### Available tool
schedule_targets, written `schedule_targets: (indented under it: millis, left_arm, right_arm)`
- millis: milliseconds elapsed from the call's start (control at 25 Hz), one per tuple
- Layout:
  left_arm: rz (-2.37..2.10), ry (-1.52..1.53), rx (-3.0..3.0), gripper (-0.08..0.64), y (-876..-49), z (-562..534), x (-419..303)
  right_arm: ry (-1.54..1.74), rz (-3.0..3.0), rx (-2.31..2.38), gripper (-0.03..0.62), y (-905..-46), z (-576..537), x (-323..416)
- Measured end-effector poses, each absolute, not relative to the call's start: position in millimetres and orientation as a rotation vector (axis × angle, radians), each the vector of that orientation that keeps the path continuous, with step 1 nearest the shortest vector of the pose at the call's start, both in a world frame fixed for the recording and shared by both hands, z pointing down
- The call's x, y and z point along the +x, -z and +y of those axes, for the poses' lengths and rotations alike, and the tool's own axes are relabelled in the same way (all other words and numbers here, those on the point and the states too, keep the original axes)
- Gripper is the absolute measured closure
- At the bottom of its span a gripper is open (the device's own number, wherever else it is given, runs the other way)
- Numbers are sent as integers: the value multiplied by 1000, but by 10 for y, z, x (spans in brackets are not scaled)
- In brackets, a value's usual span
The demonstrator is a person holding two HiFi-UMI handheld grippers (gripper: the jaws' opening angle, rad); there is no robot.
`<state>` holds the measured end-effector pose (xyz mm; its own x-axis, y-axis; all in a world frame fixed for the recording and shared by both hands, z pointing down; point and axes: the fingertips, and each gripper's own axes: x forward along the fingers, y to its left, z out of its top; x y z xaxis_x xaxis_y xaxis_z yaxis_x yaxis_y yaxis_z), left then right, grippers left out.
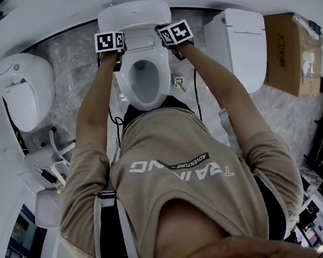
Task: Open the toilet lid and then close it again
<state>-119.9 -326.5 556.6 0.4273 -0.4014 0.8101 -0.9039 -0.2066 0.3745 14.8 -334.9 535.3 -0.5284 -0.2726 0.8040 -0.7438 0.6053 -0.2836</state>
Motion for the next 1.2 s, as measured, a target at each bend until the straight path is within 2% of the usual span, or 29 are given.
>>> schedule_targets:
  millis: [720,1200]
  left_arm:
    - [-1137,-693,1802,555,-5538,-3666,-1132]
    - [-1126,-697,1807,555,-5544,-3639,-1174]
  right_arm:
    - [-739,-2182,777,578,-5061,-3995,144]
    - [-720,-2151,678,578,-5273,-4293,-160]
